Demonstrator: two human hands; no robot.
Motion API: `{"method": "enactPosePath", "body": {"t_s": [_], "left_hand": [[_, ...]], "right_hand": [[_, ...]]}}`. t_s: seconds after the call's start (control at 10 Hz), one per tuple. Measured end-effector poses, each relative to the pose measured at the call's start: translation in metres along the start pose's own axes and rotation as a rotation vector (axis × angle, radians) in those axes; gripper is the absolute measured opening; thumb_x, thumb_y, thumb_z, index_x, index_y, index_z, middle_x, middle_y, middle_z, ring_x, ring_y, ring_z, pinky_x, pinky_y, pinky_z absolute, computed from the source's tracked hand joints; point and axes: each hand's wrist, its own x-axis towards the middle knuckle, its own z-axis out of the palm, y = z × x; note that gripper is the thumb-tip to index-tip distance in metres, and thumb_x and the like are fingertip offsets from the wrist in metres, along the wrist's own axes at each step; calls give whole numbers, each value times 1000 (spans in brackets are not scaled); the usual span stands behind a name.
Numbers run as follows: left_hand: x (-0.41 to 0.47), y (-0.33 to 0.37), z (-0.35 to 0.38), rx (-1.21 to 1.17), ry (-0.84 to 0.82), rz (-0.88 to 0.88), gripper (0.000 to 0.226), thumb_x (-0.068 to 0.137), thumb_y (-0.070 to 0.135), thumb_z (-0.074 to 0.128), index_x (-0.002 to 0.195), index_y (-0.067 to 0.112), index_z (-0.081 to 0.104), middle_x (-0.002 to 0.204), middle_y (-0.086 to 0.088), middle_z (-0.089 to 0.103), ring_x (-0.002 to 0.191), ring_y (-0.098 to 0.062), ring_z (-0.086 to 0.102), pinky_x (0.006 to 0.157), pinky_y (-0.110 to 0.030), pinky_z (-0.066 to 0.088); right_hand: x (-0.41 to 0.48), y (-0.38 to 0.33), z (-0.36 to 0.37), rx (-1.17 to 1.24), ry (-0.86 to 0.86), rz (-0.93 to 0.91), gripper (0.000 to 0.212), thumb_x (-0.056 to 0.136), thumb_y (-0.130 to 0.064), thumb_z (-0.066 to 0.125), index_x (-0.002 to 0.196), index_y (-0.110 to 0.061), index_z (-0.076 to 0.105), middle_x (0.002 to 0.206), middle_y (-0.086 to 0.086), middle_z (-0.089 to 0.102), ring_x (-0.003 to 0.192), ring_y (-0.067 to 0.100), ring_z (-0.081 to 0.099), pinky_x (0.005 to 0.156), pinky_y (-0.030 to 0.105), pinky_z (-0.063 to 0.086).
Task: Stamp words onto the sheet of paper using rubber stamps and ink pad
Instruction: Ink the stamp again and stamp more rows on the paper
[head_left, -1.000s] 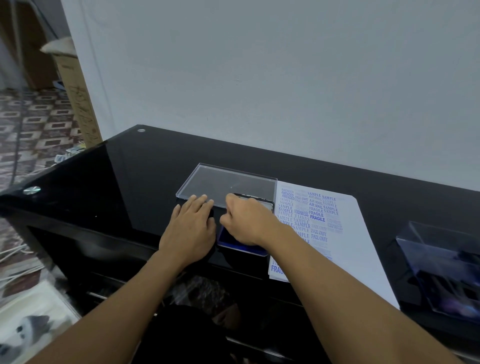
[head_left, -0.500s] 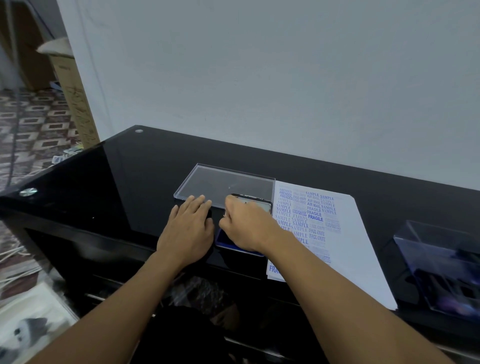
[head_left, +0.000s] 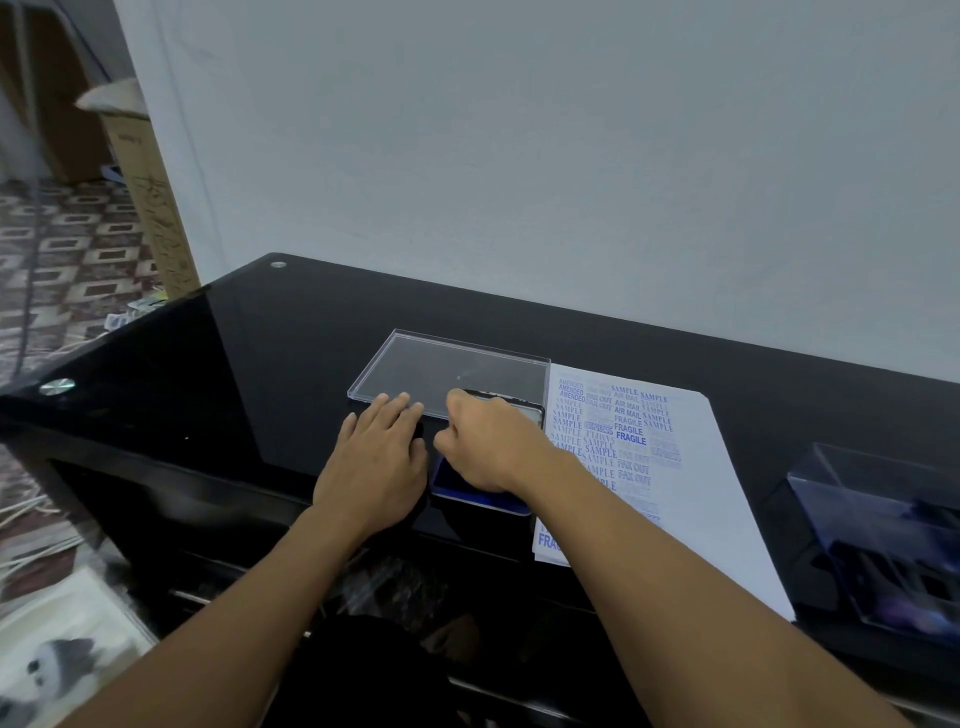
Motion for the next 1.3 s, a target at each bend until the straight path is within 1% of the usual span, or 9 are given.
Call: {"method": "enactPosePath", "body": {"t_s": [0.1,0.2,0.3,0.4,0.5,0.6,0.7,1.1,1.3], "left_hand": [[0,1,-1,4,3,6,51,104,32,32,154,20,28,163,2,20,152,-16,8,122,-44,11],[0,1,-1,2,5,7,51,104,31,32,154,20,29,163,2,21,152,-16,9,122,-44,11],[0,1,-1,-1,4,5,51,104,31,32,154,20,29,163,2,21,152,-16,9,122,-44,11],[0,1,-2,4,1,5,51,104,31,32,154,20,28,163,2,20,152,-16,8,123,-43,10],[0,2,-2,4,1,6,51,104,32,31,154,20,28,163,2,20,152,-16,8,122,-43,10],[0,1,-1,7,-1,2,52,104,33,31,154,21,28,163,3,19,152,-16,8,123,-44,11],[0,1,0,7,-2,4,52,104,33,31,154,20,28,163,2,20,152,-16,8,123,-44,11],[0,1,-2,-5,-4,2,51,104,31,32,154,20,29,163,2,20,152,-16,8,123,-44,11],[1,2,-3,-11,-7,-7,52,104,32,33,154,20,28,163,3,19,152,-16,8,122,-44,10]], "right_hand": [[-2,0,2,8,15,10,14,96,-29,45,92,-16,40,81,4,51,80,30,51,65,37,37],[-7,0,5,21,34,18,14,95,-31,45,94,-17,41,93,11,59,87,34,55,69,40,44],[-11,1,6,25,49,16,14,96,-30,44,95,-16,40,94,15,61,86,37,55,67,39,43],[-13,1,6,25,53,9,15,96,-29,44,94,-16,39,91,15,60,81,35,53,66,40,43],[-9,1,5,13,45,10,15,96,-30,44,93,-16,39,93,15,60,83,35,53,67,39,42],[-4,1,4,-3,33,6,15,96,-30,45,92,-16,40,92,11,58,86,33,54,68,38,40],[0,-1,1,-13,13,2,15,97,-29,45,93,-15,41,88,6,51,82,29,50,68,37,38],[-9,2,9,18,74,12,14,95,-29,44,94,-15,41,89,13,60,83,34,53,66,38,41],[-5,0,5,6,47,22,15,95,-30,45,92,-16,40,89,10,59,84,33,55,69,40,44]]}}
